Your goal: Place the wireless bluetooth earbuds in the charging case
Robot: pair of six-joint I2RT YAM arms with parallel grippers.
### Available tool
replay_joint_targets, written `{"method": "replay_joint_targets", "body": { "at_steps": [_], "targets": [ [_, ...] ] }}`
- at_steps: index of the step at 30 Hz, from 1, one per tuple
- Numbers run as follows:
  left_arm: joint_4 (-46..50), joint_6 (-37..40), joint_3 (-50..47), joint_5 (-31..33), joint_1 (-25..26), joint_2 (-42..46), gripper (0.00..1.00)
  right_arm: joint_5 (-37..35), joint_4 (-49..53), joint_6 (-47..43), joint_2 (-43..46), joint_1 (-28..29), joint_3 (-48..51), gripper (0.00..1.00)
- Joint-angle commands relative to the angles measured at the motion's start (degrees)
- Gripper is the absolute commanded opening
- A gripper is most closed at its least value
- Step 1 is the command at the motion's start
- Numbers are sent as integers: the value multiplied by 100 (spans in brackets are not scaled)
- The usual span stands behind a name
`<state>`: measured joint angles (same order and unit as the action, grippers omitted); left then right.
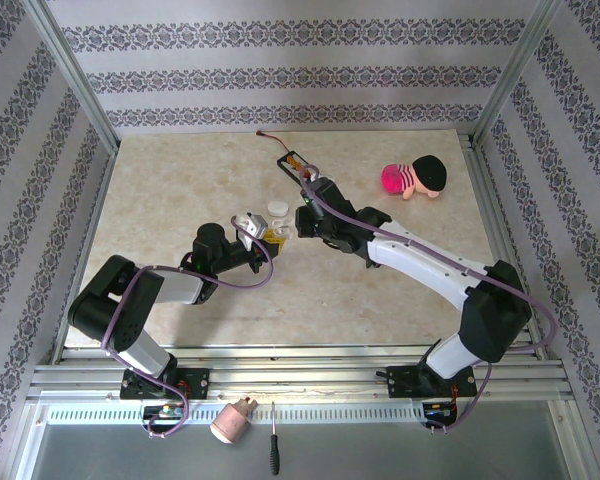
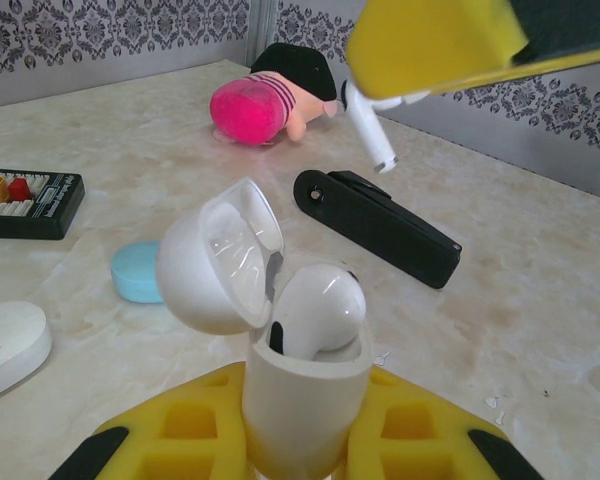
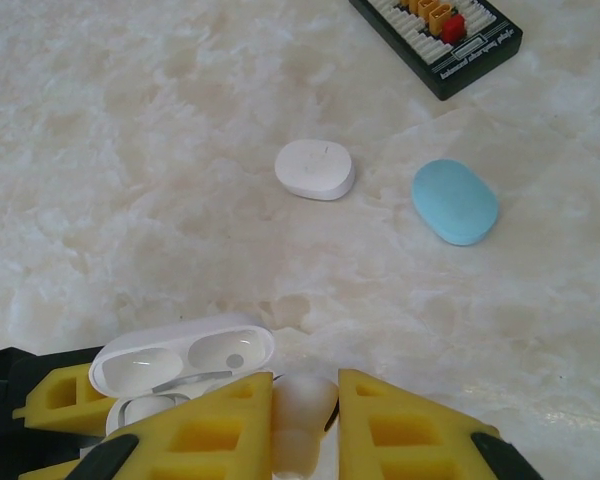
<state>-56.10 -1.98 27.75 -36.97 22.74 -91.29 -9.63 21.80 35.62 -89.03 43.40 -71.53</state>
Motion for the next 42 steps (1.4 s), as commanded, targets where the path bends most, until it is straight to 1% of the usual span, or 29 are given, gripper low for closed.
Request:
{"method": "replay_joint_targets", "body": {
  "at_steps": [1, 12, 22, 35, 42],
  "targets": [
    [-50, -100, 104, -2, -53, 200, 0, -6, -121, -54, -135, 76, -199, 18],
    [-76, -158, 110, -76, -54, 200, 0, 5, -233, -36, -402, 111, -248, 18],
    [-215, -372, 121, -39, -55, 155, 0, 37, -263, 4, -584, 120, -160, 17],
    [-106, -724, 220, 186, -68, 172, 0, 132, -387, -117, -518, 193, -19, 18],
    [-7, -743, 255, 243, -82, 198, 0, 240, -447, -172, -478, 249, -28, 19]
  ]
}}
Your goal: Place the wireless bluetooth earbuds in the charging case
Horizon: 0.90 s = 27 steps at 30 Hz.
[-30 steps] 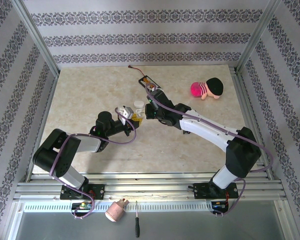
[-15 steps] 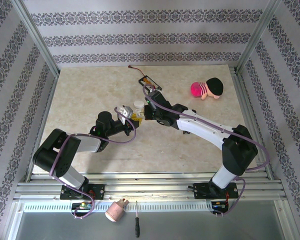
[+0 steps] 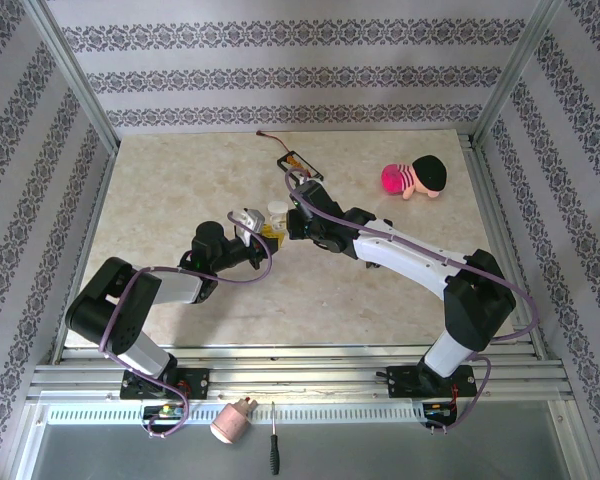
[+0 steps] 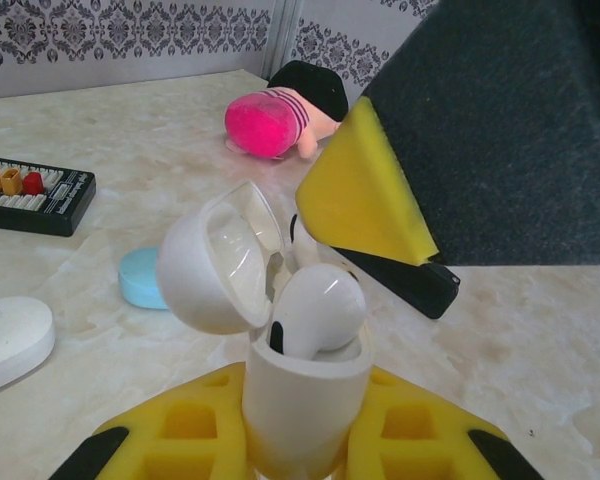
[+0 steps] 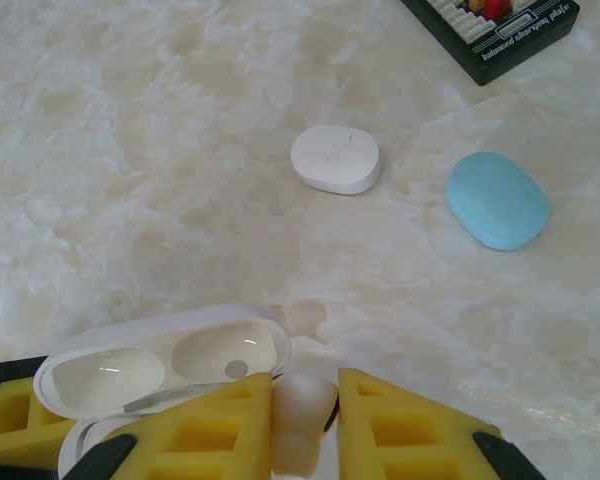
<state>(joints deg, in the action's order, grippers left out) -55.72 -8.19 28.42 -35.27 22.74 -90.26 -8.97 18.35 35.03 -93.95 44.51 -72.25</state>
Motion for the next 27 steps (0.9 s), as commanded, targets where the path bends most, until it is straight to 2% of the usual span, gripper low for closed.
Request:
{"method": "replay_joint_targets", "body": {
  "at_steps": [1, 5, 12, 22, 27],
  "targets": [
    [-44, -121, 194, 65, -84, 99, 0, 168, -86, -123, 17, 145, 44, 20],
    [-31, -148, 199, 46, -95, 113, 0, 220, -87, -143, 63, 159, 70, 20],
    [-65, -157, 190, 20, -104, 143, 0, 381, -139, -187, 219, 97, 62, 28],
    [-206, -176, 126, 9, -128, 192, 0, 679, -267, -267, 772, -97, 283, 53],
    [-341, -140, 111, -103, -146, 152, 0, 922, -478, -297, 1150, -328, 606, 56]
  ]
}}
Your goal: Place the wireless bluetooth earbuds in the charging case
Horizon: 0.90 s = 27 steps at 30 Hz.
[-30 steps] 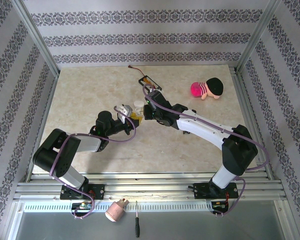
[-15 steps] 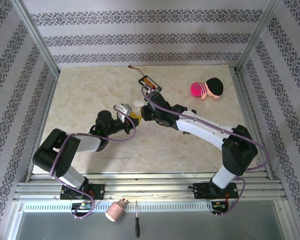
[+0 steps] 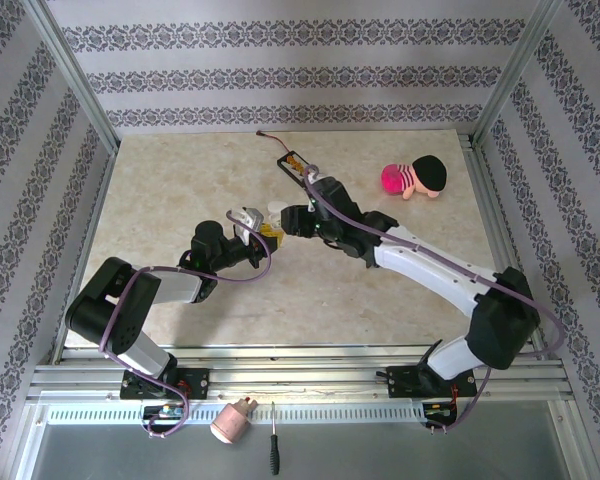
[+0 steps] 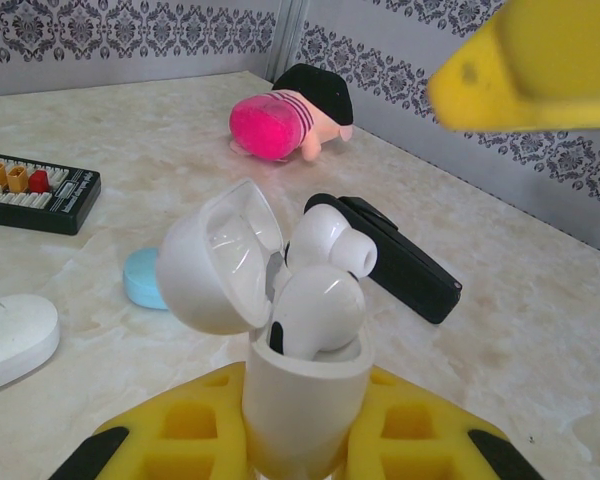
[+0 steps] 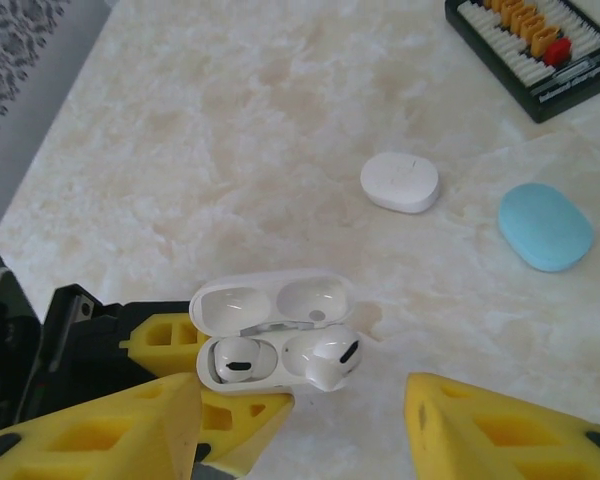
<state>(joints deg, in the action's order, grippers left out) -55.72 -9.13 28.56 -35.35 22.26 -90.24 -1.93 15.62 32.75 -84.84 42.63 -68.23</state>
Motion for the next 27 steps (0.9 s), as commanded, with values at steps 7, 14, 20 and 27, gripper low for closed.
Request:
{"method": "replay_joint_targets", "body": {
  "at_steps": [7, 14, 20, 27],
  "targets": [
    [-644, -76, 76, -287, -108, 115, 0, 889, -433, -241, 370, -551, 580, 46],
    [-442, 69, 122, -298, -102, 190, 0, 974, -526, -136, 122, -574, 597, 42],
    [-395, 81, 120, -301, -117, 272, 0, 1099, -626, -111, -45, -521, 582, 42],
    [-339, 95, 142, -313, -108, 279, 0, 1223, -715, -70, -146, -492, 567, 41]
  ]
}}
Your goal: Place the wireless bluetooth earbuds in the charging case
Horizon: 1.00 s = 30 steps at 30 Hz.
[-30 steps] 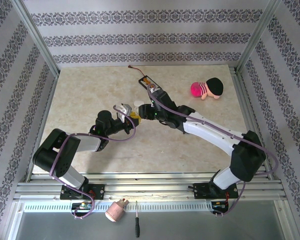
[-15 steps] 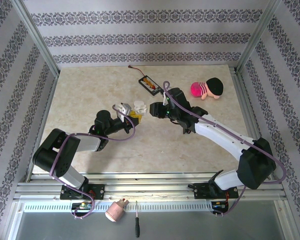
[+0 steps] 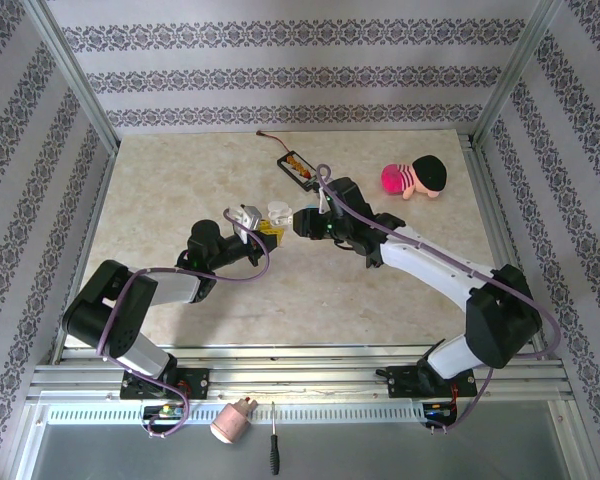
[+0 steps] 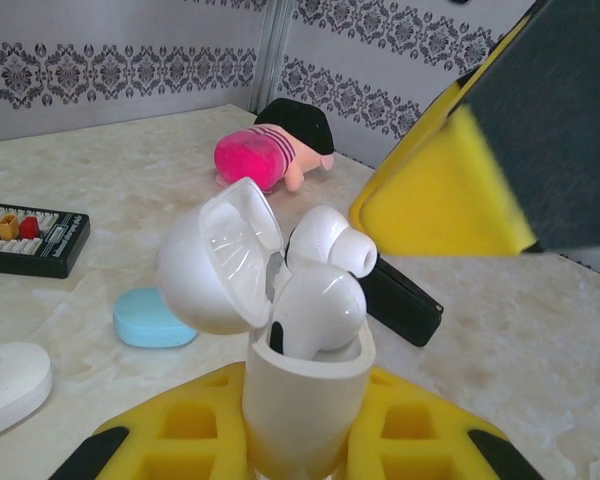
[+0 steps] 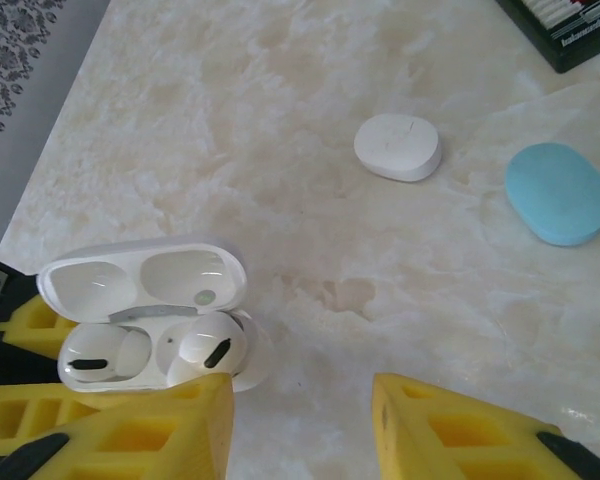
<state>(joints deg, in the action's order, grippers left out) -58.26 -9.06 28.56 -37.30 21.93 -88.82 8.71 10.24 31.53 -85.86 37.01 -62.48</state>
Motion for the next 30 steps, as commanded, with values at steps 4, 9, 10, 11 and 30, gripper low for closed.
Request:
{"method": "replay_joint_targets", "body": {
  "at_steps": [4, 9, 10, 11, 30],
  "targets": [
    [16, 123, 177, -151, -79, 163, 0, 214, -182, 55, -99, 134, -45, 40],
    [34, 141, 142, -164, -77, 175, 0, 302, -240, 75, -135, 187, -63, 41],
    [28, 141, 137, -164, -70, 180, 0, 328, -245, 88, -141, 189, -76, 41],
    [23, 141, 133, -153, -73, 174, 0, 354, -250, 82, -155, 200, -84, 43],
    [-945, 430, 16, -865, -75, -120, 0, 1138, -582, 406, 586, -481, 126, 69]
  ]
}}
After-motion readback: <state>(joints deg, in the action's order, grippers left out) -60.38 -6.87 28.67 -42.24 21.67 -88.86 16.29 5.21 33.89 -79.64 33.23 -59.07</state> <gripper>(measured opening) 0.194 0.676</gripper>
